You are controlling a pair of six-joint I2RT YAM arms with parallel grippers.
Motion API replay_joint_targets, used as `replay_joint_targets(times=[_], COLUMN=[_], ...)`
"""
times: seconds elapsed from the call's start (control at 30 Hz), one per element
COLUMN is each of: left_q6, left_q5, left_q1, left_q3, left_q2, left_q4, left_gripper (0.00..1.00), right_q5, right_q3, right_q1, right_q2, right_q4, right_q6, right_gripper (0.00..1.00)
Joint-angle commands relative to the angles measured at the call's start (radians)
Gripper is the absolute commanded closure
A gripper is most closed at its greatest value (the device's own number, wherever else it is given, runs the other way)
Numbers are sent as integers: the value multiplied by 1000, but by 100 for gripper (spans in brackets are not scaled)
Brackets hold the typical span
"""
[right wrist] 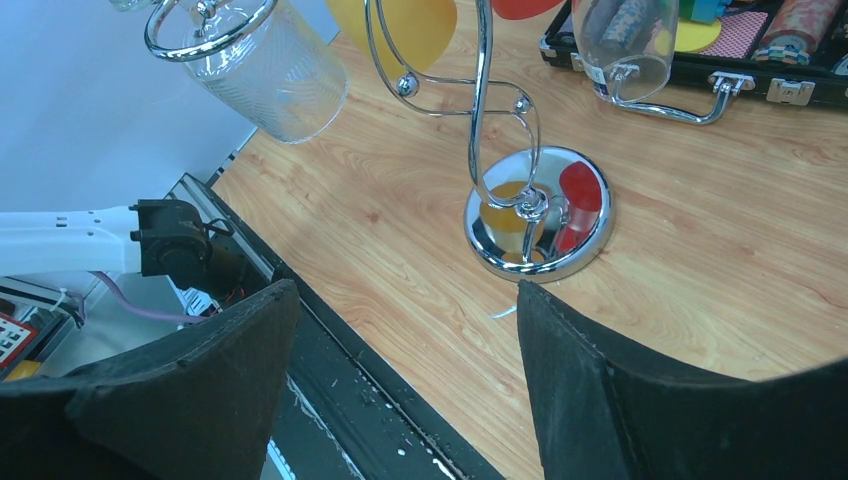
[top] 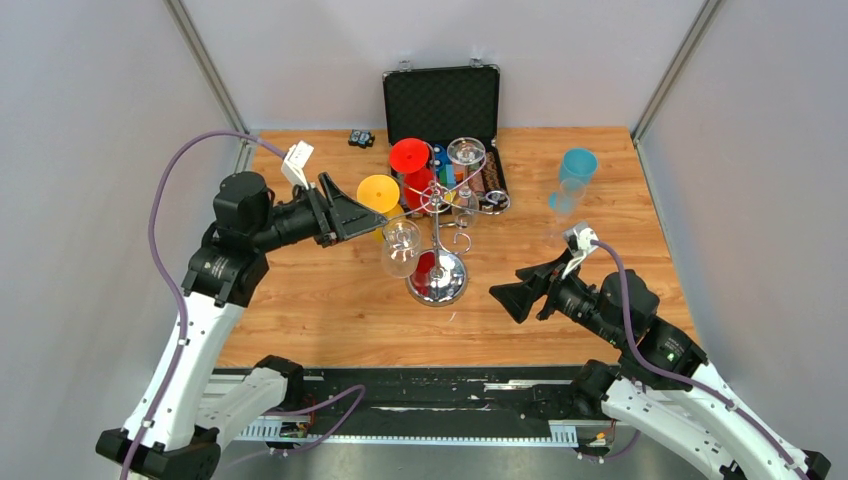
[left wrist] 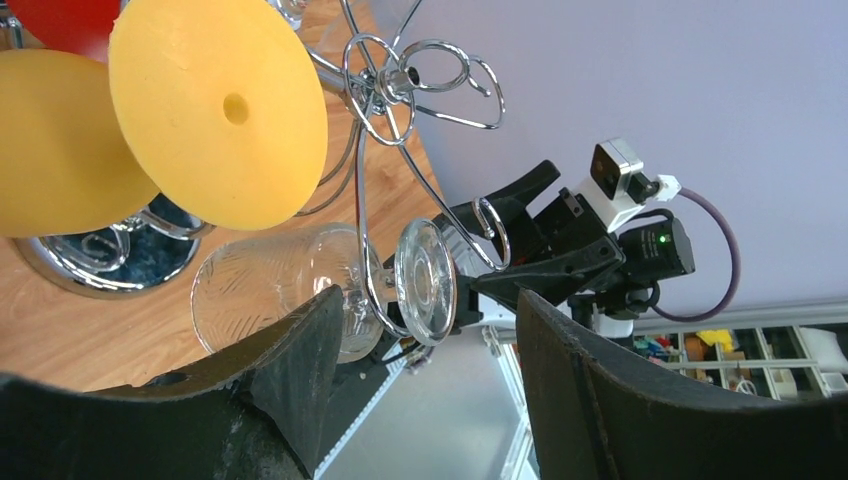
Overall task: Take the wine glass off the wine glass rack
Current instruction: Pick up the wine glass from the wine rack.
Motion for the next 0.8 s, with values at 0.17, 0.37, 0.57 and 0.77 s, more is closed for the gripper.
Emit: replay_joint_targets(times=[0.17, 0.37, 0.57, 0.77], left_q6=[35, 28, 27, 28], left_q5=[-12, -10, -20, -31], left_q1=[-29, -47, -64, -83], left_q3=[65, 73, 70, 65], left_q2=[12, 9, 15, 26], left_q4=[4, 13, 15, 21], left_gripper=[31, 31, 32, 32], right_q5=[-5, -7, -6, -5], right_q3=[-9, -14, -17, -25], right_q1=[-2, -2, -2, -2], right_q2=[-2, -8, -17, -25], right_q4=[9, 8, 6, 0], right_q6=[19, 22, 25, 27], right_gripper=[22, 22, 23, 23])
